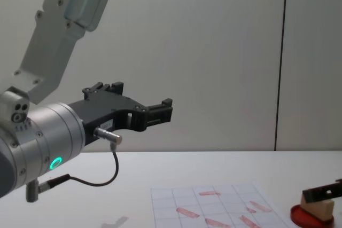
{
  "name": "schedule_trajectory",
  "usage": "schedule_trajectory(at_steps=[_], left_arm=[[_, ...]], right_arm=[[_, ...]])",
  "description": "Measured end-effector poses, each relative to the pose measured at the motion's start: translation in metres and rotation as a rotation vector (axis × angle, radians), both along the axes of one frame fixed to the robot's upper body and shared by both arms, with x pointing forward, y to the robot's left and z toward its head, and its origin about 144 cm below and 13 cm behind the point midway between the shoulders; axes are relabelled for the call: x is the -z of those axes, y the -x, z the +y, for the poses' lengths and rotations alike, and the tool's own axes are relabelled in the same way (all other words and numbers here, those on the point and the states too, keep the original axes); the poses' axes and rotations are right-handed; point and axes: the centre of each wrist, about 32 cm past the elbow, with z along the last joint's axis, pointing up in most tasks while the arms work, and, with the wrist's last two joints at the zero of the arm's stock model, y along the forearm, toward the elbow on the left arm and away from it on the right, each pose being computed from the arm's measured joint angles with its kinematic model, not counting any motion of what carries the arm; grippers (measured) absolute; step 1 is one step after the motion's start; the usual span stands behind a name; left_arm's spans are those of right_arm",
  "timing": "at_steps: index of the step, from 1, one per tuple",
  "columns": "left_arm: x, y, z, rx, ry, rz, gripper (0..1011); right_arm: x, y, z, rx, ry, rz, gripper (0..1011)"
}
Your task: Use the one hand to pick up the stamp and affix it onto the A4 paper.
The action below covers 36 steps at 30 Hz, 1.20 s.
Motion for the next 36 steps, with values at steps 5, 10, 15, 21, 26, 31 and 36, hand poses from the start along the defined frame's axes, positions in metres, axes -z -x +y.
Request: schedule_trajectory(at_steps=[5,10,15,21,26,31,36], left_arm=[[0.000,0.000,0.000,0.000,0.000,0.000,1002],[0.000,0.000,0.000,0.000,0.000,0.000,1002],[0.000,0.000,0.000,0.000,0.000,0.000,1002],[0.000,0.000,0.000,0.000,0.000,0.000,1002],[0.000,0.000,0.000,0.000,0.000,0.000,1002],[0.000,0.000,0.000,0.000,0.000,0.000,1002],[0.000,0.000,0.000,0.000,0.000,0.000,1002]], right_arm=[[0.001,-0.003,0.003,-0.001,-0.008,0.006,1001],[0.002,-0.006,0.004,-0.002,-0.011,0.013,1001],[0.002,-0.008,0.006,-0.006,-0.012,0.022,1001],[0.002,-0.009,0.008,-0.011,-0.011,0.035,1001],[0.002,-0.010,0.009,-0.017,-0.008,0.043,1001],[0.002,-0.011,0.009,-0.021,-0.004,0.051,1001],[0.002,-0.011,0.010,-0.023,-0.002,0.054,941]])
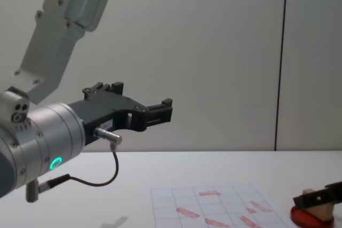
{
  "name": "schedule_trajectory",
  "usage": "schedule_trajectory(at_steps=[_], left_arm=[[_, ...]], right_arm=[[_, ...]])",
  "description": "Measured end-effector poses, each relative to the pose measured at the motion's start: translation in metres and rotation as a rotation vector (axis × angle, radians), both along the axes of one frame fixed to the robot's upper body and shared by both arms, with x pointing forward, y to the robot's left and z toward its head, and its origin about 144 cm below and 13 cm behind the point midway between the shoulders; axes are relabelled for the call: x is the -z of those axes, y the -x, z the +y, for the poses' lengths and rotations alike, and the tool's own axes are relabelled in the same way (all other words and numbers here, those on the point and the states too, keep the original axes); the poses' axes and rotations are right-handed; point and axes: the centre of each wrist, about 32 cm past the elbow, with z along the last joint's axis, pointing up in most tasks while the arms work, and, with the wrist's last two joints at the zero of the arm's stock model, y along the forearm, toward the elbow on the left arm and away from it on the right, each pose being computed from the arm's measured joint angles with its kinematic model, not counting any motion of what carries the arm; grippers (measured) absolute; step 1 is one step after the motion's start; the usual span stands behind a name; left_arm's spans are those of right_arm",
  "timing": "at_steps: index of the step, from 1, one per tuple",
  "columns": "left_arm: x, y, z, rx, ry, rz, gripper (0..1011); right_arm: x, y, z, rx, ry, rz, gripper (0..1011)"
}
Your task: Use the one hand to pick up the stamp and affix it onto the A4 paper.
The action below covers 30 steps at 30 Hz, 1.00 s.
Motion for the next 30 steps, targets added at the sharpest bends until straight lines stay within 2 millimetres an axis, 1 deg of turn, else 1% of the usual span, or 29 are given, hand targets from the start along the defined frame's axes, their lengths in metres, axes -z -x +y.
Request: schedule_trajectory(at_steps=[2,7,9,10,11,13,15,16,17,18,20,21,23,24,30], left_arm=[[0.0000,0.0000,0.0000,0.000,0.000,0.000,1002],[0.0000,0.0000,0.0000,0.000,0.000,0.000,1002],[0.0000,0.0000,0.0000,0.000,0.000,0.000,1002],[0.0000,0.0000,0.0000,0.000,0.000,0.000,1002],[0.0000,0.0000,0.0000,0.000,0.000,0.000,1002],[0.0000,0.0000,0.0000,0.000,0.000,0.000,1002],[0.0000,0.0000,0.0000,0.000,0.000,0.000,1002],[0.0000,0.0000,0.0000,0.000,0.000,0.000,1002],[0.0000,0.0000,0.0000,0.000,0.000,0.000,1002],[0.0000,0.0000,0.0000,0.000,0.000,0.000,1002],[0.0000,0.0000,0.0000,0.000,0.000,0.000,1002],[0.0000,0.0000,0.0000,0.000,0.000,0.000,1002],[0.0000,0.0000,0.0000,0.000,0.000,0.000,1002],[0.0000,0.0000,0.0000,0.000,0.000,0.000,1002],[0.0000,0.0000,0.0000,0.000,0.000,0.000,1002]], right_arm=[[0.0000,-0.0001,0.0002,-0.001,0.001,0.002,902],[0.0001,-0.0002,0.0006,-0.002,0.002,0.004,746],[0.0002,-0.0003,0.0006,-0.003,0.002,0.005,707],[0.0002,-0.0003,0.0006,-0.003,0.002,0.005,648],[0.0002,-0.0003,0.0006,-0.003,0.002,0.005,648],[0.0002,-0.0003,0.0007,-0.003,0.003,0.006,589],[0.0002,-0.0004,0.0007,-0.004,0.003,0.007,506],[0.0002,-0.0004,0.0008,-0.004,0.003,0.007,488],[0.0002,-0.0005,0.0008,-0.004,0.003,0.007,426],[0.0002,-0.0005,0.0008,-0.004,0.003,0.007,426],[0.0002,-0.0005,0.0008,-0.004,0.003,0.007,364],[0.0002,-0.0005,0.0008,-0.004,0.003,0.007,307],[0.0001,-0.0006,0.0008,-0.005,0.004,0.007,279],[0.0001,-0.0006,0.0008,-0.005,0.004,0.007,245],[0.0001,-0.0006,0.0008,-0.005,0.004,0.008,234]])
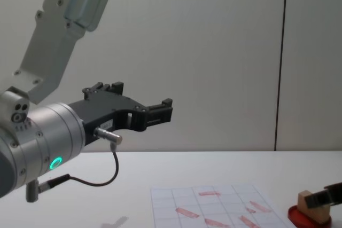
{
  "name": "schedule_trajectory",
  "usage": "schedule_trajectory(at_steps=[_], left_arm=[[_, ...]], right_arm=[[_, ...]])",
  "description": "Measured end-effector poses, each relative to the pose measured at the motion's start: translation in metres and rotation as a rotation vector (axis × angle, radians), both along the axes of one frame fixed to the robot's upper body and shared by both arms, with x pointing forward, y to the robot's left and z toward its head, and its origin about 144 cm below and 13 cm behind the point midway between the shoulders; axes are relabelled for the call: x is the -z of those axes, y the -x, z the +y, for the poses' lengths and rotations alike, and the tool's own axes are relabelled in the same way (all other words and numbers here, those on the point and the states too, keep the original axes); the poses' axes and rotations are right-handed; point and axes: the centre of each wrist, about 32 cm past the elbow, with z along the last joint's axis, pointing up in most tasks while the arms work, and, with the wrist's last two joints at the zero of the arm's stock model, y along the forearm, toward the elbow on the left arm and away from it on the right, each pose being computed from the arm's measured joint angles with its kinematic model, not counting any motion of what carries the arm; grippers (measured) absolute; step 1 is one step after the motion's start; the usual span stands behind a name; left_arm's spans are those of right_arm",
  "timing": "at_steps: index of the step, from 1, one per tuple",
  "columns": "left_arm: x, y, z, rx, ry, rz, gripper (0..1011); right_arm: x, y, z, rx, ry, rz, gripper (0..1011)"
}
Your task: Use the one hand to pick up the stamp and affix it onto the A4 paper.
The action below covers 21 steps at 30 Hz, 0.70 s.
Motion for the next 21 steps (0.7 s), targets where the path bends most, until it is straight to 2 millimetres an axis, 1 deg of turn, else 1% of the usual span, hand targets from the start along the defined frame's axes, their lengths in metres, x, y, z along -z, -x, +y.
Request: schedule_trajectory(at_steps=[12,21], left_arm=[[0.0000,0.0000,0.0000,0.000,0.000,0.000,1002],[0.0000,0.0000,0.0000,0.000,0.000,0.000,1002]], right_arm=[[-0.0006,-0.0002,0.0009,-0.003,0.005,0.004,235],[-0.0085,-0.0022,0.0074,-0.020,0.051,0.013,234]])
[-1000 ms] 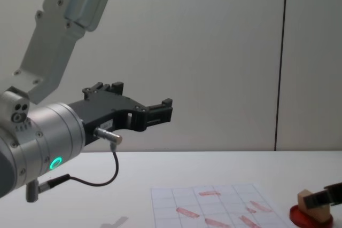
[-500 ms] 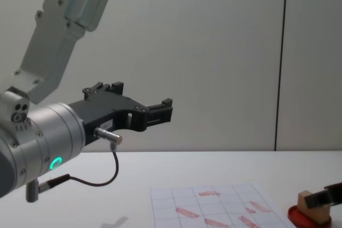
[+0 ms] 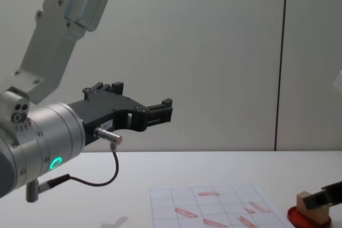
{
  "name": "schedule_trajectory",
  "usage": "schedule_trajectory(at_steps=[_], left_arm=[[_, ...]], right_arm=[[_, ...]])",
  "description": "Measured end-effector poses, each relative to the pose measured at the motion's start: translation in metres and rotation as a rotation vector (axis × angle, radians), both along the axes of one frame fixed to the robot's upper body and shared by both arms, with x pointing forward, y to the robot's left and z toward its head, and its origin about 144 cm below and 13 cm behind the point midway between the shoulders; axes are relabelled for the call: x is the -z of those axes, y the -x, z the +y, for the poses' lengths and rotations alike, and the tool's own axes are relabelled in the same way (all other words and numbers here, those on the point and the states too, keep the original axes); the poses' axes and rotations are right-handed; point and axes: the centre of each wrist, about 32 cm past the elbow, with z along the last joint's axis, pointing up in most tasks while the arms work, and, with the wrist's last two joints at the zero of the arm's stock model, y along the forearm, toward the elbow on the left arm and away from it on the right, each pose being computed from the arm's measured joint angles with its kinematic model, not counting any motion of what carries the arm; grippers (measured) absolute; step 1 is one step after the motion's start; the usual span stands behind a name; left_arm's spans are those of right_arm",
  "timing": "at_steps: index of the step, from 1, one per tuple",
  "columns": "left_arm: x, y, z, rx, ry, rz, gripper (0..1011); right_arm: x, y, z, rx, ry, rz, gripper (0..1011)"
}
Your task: Use the one hand to pick up the stamp and affix it onto the A4 paper.
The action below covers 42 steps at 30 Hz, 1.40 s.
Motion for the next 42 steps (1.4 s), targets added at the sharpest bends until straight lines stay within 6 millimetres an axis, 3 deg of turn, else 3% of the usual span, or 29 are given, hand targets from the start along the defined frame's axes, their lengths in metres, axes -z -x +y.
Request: schedule_trajectory(at_steps=[22,42], left_arm=[[0.000,0.000,0.000,0.000,0.000,0.000,1002],[0.000,0.000,0.000,0.000,0.000,0.000,1002]], right_arm=[[-0.017,-0.003,0.012,-0.050,0.108,-0.139,235],[0.003,0.012,0.011,-0.081,0.006,-0.256,234]])
